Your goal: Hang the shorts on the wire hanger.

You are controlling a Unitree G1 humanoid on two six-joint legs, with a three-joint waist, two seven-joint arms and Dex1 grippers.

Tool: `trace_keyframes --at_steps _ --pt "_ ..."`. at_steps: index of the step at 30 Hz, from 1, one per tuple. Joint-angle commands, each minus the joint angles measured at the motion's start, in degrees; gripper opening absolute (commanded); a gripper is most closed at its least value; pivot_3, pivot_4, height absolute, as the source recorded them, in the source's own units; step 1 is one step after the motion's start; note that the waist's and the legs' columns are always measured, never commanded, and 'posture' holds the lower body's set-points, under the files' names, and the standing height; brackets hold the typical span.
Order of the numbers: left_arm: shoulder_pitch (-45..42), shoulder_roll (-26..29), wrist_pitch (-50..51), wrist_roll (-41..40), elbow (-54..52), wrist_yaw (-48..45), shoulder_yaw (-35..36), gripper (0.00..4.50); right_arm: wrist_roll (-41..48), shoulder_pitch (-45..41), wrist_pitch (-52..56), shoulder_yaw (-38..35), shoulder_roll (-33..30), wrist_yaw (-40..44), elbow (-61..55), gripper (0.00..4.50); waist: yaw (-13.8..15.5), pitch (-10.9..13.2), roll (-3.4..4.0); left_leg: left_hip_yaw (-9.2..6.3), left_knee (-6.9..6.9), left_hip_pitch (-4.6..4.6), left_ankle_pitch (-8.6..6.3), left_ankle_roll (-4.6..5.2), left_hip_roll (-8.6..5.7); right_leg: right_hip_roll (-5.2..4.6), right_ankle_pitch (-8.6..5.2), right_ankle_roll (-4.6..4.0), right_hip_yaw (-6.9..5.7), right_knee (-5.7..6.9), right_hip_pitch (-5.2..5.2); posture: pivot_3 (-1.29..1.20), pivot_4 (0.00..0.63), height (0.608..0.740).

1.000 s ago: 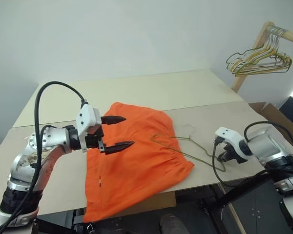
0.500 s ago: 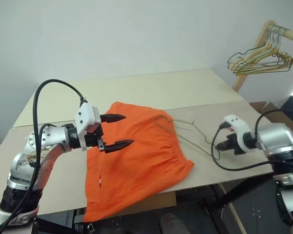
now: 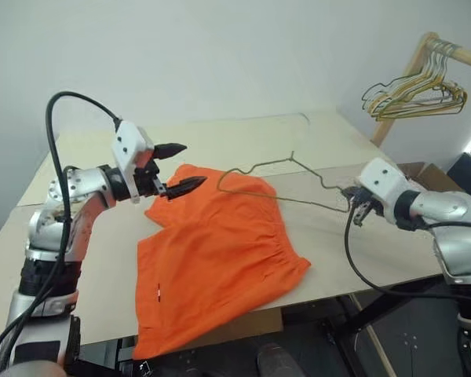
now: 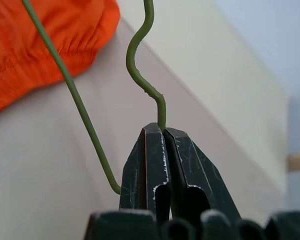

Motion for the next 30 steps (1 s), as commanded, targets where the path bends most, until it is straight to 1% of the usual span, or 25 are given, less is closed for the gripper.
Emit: trace_keyframes --at_steps 1,4,8,12,19,23,27,30 --pt "-3.57 -0.85 -3.45 2.69 3.71 -2.17 -2.15 4.50 -0.75 -1.08 -8.15 -1.52 0.36 -1.76 -2.00 0.07 0.17 0.00 0.00 0.00 0.01 0.00 0.00 0.00 -0.01 0.00 0.00 0.00 0.00 0.00 0.02 -0.31 0.000 0.740" --pt "-6.78 -2.09 -4.74 4.92 9.11 -5.34 -5.22 4.50 -1.42 -2.78 -10.34 -1.09 0.77 -2.45 -2.81 0.07 0.21 0.00 0.00 0.00 0.04 -0.01 0.00 0.00 -0.05 -0.02 0.00 0.00 0.00 -0.01 0.02 -0.32 0.000 0.740" --pt "-9.52 -2.58 -6.78 10.41 14.11 -7.48 -10.04 4.50 -2.67 -4.10 -13.97 -0.56 0.78 -2.96 -2.82 0.07 0.09 0.00 0.00 -0.02 0.05 -0.01 0.00 0.00 -0.06 -0.03 0.00 0.00 -0.02 0.00 0.01 -0.32 0.000 0.740" --pt "-11.08 -2.76 -6.50 11.78 16.83 -11.93 -12.76 4.50 -4.52 -5.04 -18.08 0.12 0.58 -2.92 -2.18 0.07 -0.40 0.00 0.00 -0.03 0.04 -0.01 0.00 0.00 -0.05 -0.02 0.00 0.00 -0.02 0.01 0.00 -0.33 0.000 0.740" --pt "-11.61 -4.06 -6.29 12.17 17.29 -15.73 -13.43 4.50 -5.76 -6.21 -20.69 0.57 0.72 -2.43 -1.76 0.07 -1.30 0.00 0.00 -0.04 0.03 -0.01 0.00 0.00 -0.05 -0.03 0.00 0.00 -0.03 0.02 0.00 -0.34 0.000 0.740" --pt "-11.03 -4.44 -5.15 11.11 16.57 -17.50 -12.94 4.50 -6.15 -6.74 -20.81 0.60 0.90 -2.68 -1.49 0.07 -1.40 0.00 0.00 -0.06 0.03 -0.01 0.00 0.01 -0.03 -0.01 0.00 0.00 -0.04 0.03 0.00 -0.34 0.000 0.740" --pt "-10.48 -4.35 -6.00 12.28 16.33 -18.09 -13.70 4.50 -6.16 -7.05 -20.79 0.71 1.14 -2.51 -1.85 0.07 -1.35 0.00 0.00 -0.06 0.03 -0.01 0.00 0.01 -0.04 -0.02 0.00 0.00 -0.03 0.02 0.01 -0.34 0.000 0.740" --pt "-10.76 -4.57 -6.03 13.43 16.85 -16.94 -13.86 3.94 -6.17 -7.31 -20.81 0.63 1.21 -2.49 -1.71 0.00 -1.37 0.00 0.00 -0.06 0.03 -0.01 0.00 0.01 -0.04 -0.02 0.00 0.00 -0.03 0.03 0.00 -0.34 0.000 0.740"
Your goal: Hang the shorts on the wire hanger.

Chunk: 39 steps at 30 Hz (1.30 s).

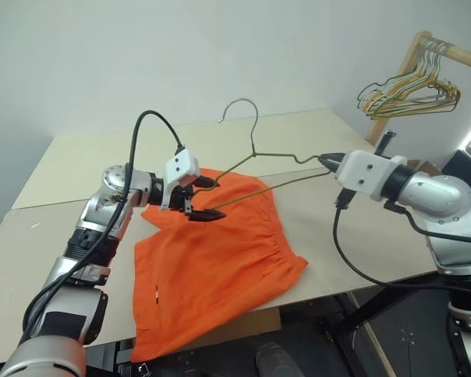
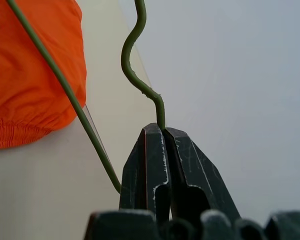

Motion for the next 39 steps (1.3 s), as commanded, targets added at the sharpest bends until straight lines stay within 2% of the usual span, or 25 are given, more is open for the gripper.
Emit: trace_keyframes --at_steps 1,12,19,21,25,30,33,39 --pt "-1.10 -0.11 -0.70 1.16 -0.93 0.66 0.32 3.64 0.38 -2.23 -1.24 -1.14 0.16 -0.69 -1.07 0.00 -0.01 0.00 0.00 0.00 0.00 0.00 0.00 0.00 0.00 0.00 0.00 0.00 0.00 0.00 0.00 -0.34 0.000 0.740" --pt "-0.76 -0.27 0.10 0.92 -1.84 0.51 1.37 0.08 -0.33 -1.93 -2.34 -1.26 -0.10 -0.65 -0.72 0.00 0.00 0.00 0.00 0.00 0.00 0.00 0.00 0.00 0.00 -0.01 0.00 0.00 0.00 0.00 0.00 -0.34 0.000 0.740" --pt "-1.32 -0.09 0.82 0.71 -1.21 0.27 2.15 0.03 -0.03 -1.80 -4.59 -1.42 -0.81 0.06 -0.02 0.00 -0.01 0.00 0.00 0.00 0.00 0.00 0.00 0.00 0.00 0.00 0.00 0.00 0.00 0.00 0.00 -0.34 0.000 0.740" --pt "-1.39 0.19 0.67 0.57 -1.02 -0.22 2.28 0.03 1.79 -1.57 -6.13 -1.65 -1.91 2.53 0.56 0.00 0.02 0.00 0.00 0.00 0.00 0.00 0.00 0.00 0.00 -0.01 0.00 0.00 0.00 0.00 0.00 -0.34 0.000 0.740" --pt "-0.98 1.32 -1.93 2.18 -0.52 -1.02 1.57 0.00 11.65 -0.79 -1.89 -2.80 -4.96 12.83 -1.05 1.10 -0.03 0.00 -0.01 0.00 0.00 -0.01 0.00 0.00 -0.02 -0.03 0.00 0.01 -0.02 -0.02 0.01 -0.34 0.000 0.740" --pt "0.39 2.95 -10.10 6.21 0.28 -1.98 -0.53 0.00 20.42 -4.11 11.02 -1.75 -8.66 22.75 -1.40 2.96 -0.11 0.00 0.00 -0.01 0.00 0.03 0.00 0.01 0.01 -0.01 0.00 0.01 -0.05 -0.04 0.07 -0.33 0.000 0.740" --pt "1.08 3.36 -13.90 7.94 0.43 -2.39 -1.21 0.00 21.68 -7.74 16.77 0.82 -9.68 26.62 -0.48 3.99 -0.03 0.00 0.00 -0.01 0.00 0.02 -0.01 0.01 0.01 -0.03 0.00 0.01 -0.06 -0.05 0.06 -0.32 0.000 0.740" --pt "1.68 3.28 -14.91 7.45 -0.78 -4.04 -1.11 0.00 13.79 -18.15 21.82 12.72 -7.37 31.03 6.15 3.99 0.03 0.00 0.00 -0.01 0.00 -0.02 -0.01 0.02 0.00 -0.12 -0.01 0.01 -0.06 -0.03 -0.01 -0.31 0.000 0.740"
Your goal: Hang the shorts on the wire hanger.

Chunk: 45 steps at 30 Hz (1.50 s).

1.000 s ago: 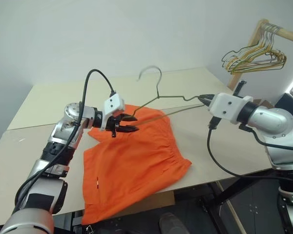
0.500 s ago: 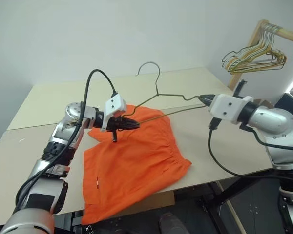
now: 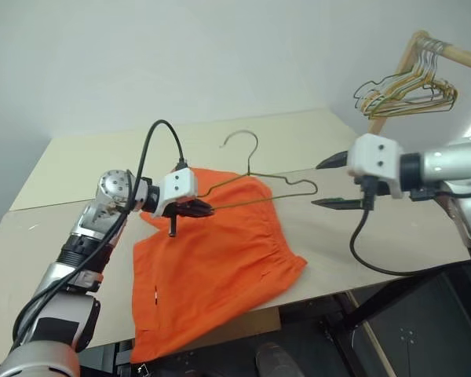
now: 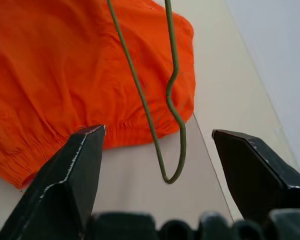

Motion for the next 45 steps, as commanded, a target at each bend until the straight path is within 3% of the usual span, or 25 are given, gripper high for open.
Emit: trace_keyframes --at_steps 1,8,9,12,20,24,30,38,45 --pt "-0.91 0.55 -1.57 -0.31 -1.84 -0.69 0.79 0.00 -4.29 -5.04 3.21 5.46 1.95 2.36 4.09 3.99 0.02 0.00 0.00 0.00 0.00 -0.01 0.00 0.00 -0.01 -0.01 0.00 0.00 -0.01 -0.01 0.00 -0.31 0.000 0.740" --pt "-0.75 0.51 -1.42 -0.96 -3.09 -1.56 1.12 0.00 -12.96 -13.48 6.17 15.19 8.02 4.64 14.53 3.99 0.16 0.00 0.01 0.00 0.02 -0.06 0.00 0.01 -0.06 -0.08 -0.01 0.01 0.00 0.06 -0.09 -0.29 0.000 0.740" --pt "-0.63 0.53 -1.40 -0.97 -3.29 -1.64 1.15 0.00 -13.27 -14.28 6.69 15.74 8.78 5.44 15.39 3.83 0.19 0.00 0.00 -0.02 0.01 -0.07 0.00 0.01 -0.06 -0.08 -0.01 0.01 -0.01 0.07 -0.10 -0.29 0.000 0.740" --pt "-0.39 0.71 -1.36 -1.04 -3.64 -1.99 1.22 0.00 -14.31 -16.05 7.63 16.62 10.48 6.51 17.12 3.13 0.15 0.00 0.01 -0.01 0.01 -0.08 0.00 0.01 -0.06 -0.08 0.00 0.02 0.00 0.06 -0.10 -0.29 0.000 0.740" --pt "-0.15 0.83 -2.03 -0.86 -3.79 -1.98 1.20 0.00 -15.96 -15.79 7.34 16.82 11.17 8.47 15.62 0.12 0.17 0.00 0.01 -0.03 0.03 -0.07 0.00 0.01 -0.06 -0.07 0.00 0.02 -0.01 0.07 -0.11 -0.29 0.000 0.740" --pt "-0.18 0.59 -3.15 -1.44 -3.35 -2.55 1.32 0.00 -15.18 -14.59 7.96 15.85 10.76 9.24 13.83 0.03 0.16 -0.01 0.02 -0.03 0.02 -0.07 0.00 0.01 -0.06 -0.07 0.00 0.02 -0.01 0.08 -0.12 -0.29 0.000 0.740" --pt "-1.91 0.31 -3.41 -4.07 -0.93 -5.04 2.81 1.88 -10.89 -8.43 13.05 11.84 7.49 10.24 7.87 0.00 0.44 -0.01 0.02 -0.06 0.07 -0.12 0.00 0.01 -0.08 -0.09 0.00 0.02 -0.04 0.06 -0.11 -0.29 0.000 0.740" --pt "-5.37 0.93 -2.49 -6.57 6.23 -1.84 9.10 4.48 0.21 9.88 30.54 -1.72 -0.57 7.13 -2.92 0.00 0.54 -0.01 0.01 -0.18 0.21 -0.23 -0.03 0.05 -0.08 -0.10 -0.01 0.03 -0.19 0.06 -0.08 -0.29 0.000 0.740" --pt "-2.28 -1.08 1.16 -9.87 0.23 5.73 14.16 4.48 12.63 25.12 51.19 -15.94 -0.75 1.42 -7.80 0.00 0.78 -0.02 0.01 -0.20 0.28 -0.27 -0.03 0.06 -0.07 -0.11 -0.01 0.04 -0.20 0.06 -0.05 -0.29 0.000 0.740"
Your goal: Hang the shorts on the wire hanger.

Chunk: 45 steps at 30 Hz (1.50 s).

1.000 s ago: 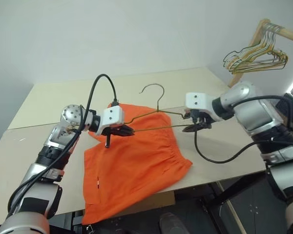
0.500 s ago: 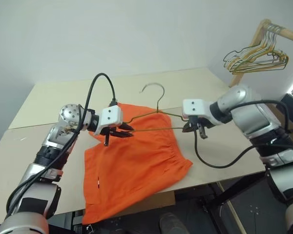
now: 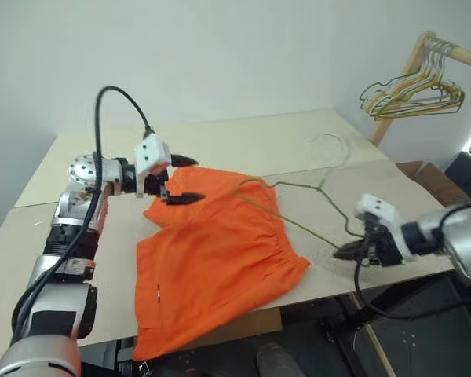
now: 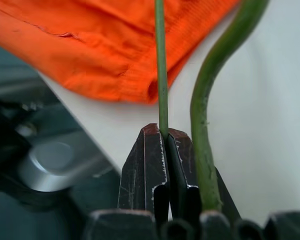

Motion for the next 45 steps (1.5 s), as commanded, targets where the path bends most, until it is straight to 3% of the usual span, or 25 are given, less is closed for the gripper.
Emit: trace_keyframes --at_steps 1,5,9,16,21,45 --pt "2.38 -0.55 3.61 -4.62 -8.02 1.35 2.63 4.48 6.51 3.02 10.06 -7.49 1.33 -3.59 -2.43 0.00 0.05 -0.01 0.00 0.00 0.00 0.00 0.00 0.00 0.00 0.00 0.00 0.00 0.00 0.00 0.01 -0.29 0.000 0.740" --pt "7.33 -0.60 7.58 -7.70 -16.73 2.18 2.85 4.48 10.00 4.17 20.83 -10.05 4.87 -9.46 0.24 0.00 0.18 -0.03 0.00 0.01 0.00 0.00 -0.02 0.03 0.01 0.00 0.00 0.00 0.05 0.02 0.01 -0.29 0.000 0.740" --pt "11.34 0.33 11.76 -10.99 -23.72 1.84 3.12 4.48 12.22 4.85 23.06 -6.37 2.89 -10.34 5.68 0.00 1.14 -0.03 0.01 0.10 0.02 0.01 -0.03 0.05 0.00 -0.01 0.00 0.00 0.14 0.00 0.02 -0.27 0.000 0.740" --pt "12.69 1.64 13.79 -12.73 -27.10 2.39 3.72 4.48 16.64 4.84 22.57 -2.24 -0.37 -9.11 9.93 0.00 2.81 -0.03 0.01 0.13 0.07 0.02 -0.04 0.06 -0.01 -0.02 0.00 0.00 0.13 -0.07 0.06 -0.25 0.000 0.740" --pt "13.68 1.97 14.44 -13.22 -28.58 2.63 3.90 4.48 18.02 4.82 21.89 -4.87 -0.39 -10.73 14.23 0.00 3.75 -0.03 0.01 0.15 0.08 0.03 -0.04 0.06 -0.02 -0.02 0.00 0.00 0.12 -0.08 0.08 -0.24 0.000 0.740" --pt "16.85 4.29 14.30 -14.66 -31.55 2.75 4.18 4.48 26.31 16.70 16.08 -6.64 -15.59 -1.99 11.59 0.00 7.39 -0.02 0.01 0.21 0.11 0.08 -0.04 0.06 0.00 -0.02 0.00 0.00 0.11 -0.08 0.13 -0.21 0.000 0.740"
